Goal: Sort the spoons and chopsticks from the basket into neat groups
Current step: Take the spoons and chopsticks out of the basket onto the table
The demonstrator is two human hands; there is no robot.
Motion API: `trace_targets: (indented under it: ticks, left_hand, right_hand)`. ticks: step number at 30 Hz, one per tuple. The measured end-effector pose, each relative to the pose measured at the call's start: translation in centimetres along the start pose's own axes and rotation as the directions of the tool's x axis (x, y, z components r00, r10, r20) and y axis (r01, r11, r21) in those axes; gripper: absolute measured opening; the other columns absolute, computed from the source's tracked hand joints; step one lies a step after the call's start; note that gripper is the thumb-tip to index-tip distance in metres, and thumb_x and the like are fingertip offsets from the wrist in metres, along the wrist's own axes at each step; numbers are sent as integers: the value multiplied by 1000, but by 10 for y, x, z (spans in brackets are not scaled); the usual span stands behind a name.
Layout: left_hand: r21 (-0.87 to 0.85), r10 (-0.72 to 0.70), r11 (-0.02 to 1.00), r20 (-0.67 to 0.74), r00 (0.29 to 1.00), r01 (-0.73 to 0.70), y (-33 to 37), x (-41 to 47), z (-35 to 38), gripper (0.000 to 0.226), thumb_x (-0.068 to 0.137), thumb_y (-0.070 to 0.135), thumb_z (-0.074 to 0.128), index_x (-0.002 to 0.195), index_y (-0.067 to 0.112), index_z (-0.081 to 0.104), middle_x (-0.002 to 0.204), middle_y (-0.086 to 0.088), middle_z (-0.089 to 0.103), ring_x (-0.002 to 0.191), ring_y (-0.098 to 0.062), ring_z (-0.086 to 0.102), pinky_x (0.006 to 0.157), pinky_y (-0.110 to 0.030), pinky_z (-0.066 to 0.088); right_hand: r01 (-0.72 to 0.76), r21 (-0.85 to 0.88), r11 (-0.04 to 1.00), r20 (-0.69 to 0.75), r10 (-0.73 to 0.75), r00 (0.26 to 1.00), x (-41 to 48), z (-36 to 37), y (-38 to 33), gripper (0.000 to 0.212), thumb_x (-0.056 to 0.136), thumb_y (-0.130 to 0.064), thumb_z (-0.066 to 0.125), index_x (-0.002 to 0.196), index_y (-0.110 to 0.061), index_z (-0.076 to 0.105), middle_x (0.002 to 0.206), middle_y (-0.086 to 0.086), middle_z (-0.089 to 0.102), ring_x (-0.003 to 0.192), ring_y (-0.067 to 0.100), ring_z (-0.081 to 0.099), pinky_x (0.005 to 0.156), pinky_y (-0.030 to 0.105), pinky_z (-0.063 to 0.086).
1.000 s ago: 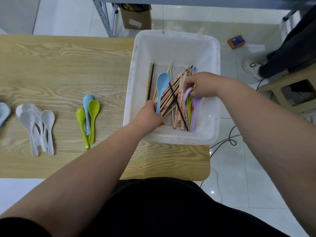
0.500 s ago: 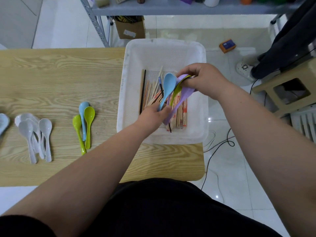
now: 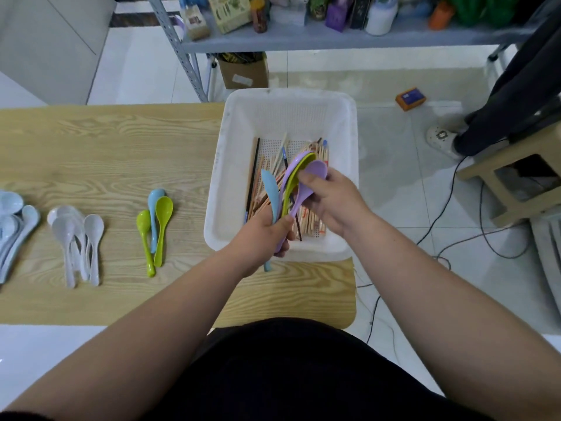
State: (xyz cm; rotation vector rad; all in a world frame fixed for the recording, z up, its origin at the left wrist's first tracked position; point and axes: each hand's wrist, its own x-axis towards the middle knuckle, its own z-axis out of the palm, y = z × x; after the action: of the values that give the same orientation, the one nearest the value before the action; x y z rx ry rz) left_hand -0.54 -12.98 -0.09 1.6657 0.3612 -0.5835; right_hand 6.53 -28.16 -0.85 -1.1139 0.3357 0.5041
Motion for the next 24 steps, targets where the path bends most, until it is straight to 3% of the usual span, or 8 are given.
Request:
trace_targets:
  ticks: [5, 9, 11, 13, 15, 19, 22, 24]
  left_hand:
    - [-51, 21, 998, -37, 999, -23, -7, -20, 5, 22, 97, 37, 49, 96, 15, 53, 67, 5, 62, 55, -14, 54, 46, -26, 40]
    - [-201, -46, 979, -65, 997, 33, -16, -31, 11, 22, 90, 20, 51, 104, 13, 66, 84, -3, 74, 76, -17, 68, 59, -31, 56]
    - [-215, -57, 976, -52, 997, 44, -21, -34, 12, 30, 90, 15, 51, 104, 29, 73, 90, 0, 76, 81, -12, 69, 69, -36, 60]
    - [-139, -34, 990, -72, 997, 24, -21, -37, 12, 36, 93, 20, 50, 93, 47, 74, 86, 5, 74, 75, -8, 67, 70, -38, 62]
    - [-3, 2, 1000, -160, 987, -2, -21, -37, 9, 30, 99, 23, 49, 90, 41, 71, 84, 5, 73, 71, -8, 68, 65, -34, 61]
    - [73, 57, 997, -266, 962, -38, -21, -37, 3, 10, 95, 36, 57, 86, 34, 62, 70, 13, 62, 54, -6, 54, 55, -29, 44]
    - [263, 126, 963, -215, 968, -67, -18, -42, -4, 13, 92, 43, 66, 89, 38, 55, 71, 22, 64, 59, 4, 58, 52, -11, 41]
    - [288, 134, 955, -220, 966, -67, -22, -45, -14, 13, 94, 37, 66, 97, 39, 54, 79, 20, 66, 65, 9, 61, 51, -9, 41]
  right_hand:
    - [-61, -144, 988, 168, 85, 982, -29, 14, 27, 15, 98, -13, 62, 102, 2, 64, 73, 13, 67, 53, 25, 61, 51, 30, 49]
    - [-48, -234, 971, 119, 78, 990, -39, 12, 29, 14, 98, -10, 62, 87, -1, 63, 58, 14, 59, 43, 27, 49, 43, 33, 41]
    - [-52, -265, 963, 67, 72, 995, -42, 8, 30, 10, 97, -9, 62, 89, -5, 66, 66, 12, 67, 55, 31, 59, 54, 40, 50]
    - [-63, -250, 966, 8, 67, 998, -43, 1, 33, 8, 97, -9, 63, 93, -10, 70, 89, 17, 74, 83, 38, 70, 81, 51, 58]
    - [-66, -279, 958, -41, 57, 998, -44, -5, 35, 7, 95, -11, 65, 92, -13, 71, 102, 21, 73, 101, 41, 68, 95, 58, 53]
    - [-130, -266, 955, -54, 120, 991, -55, 0, 41, 7, 96, -13, 66, 93, -16, 71, 100, 16, 75, 100, 37, 70, 92, 53, 57]
    - [-148, -232, 961, -48, 141, 989, -66, 19, 52, 11, 97, -9, 62, 99, -13, 72, 102, 18, 75, 96, 36, 72, 89, 57, 57]
    - [-151, -225, 963, -59, 141, 988, -67, 33, 58, 12, 98, -10, 61, 103, -12, 71, 103, 20, 74, 98, 39, 71, 88, 60, 56]
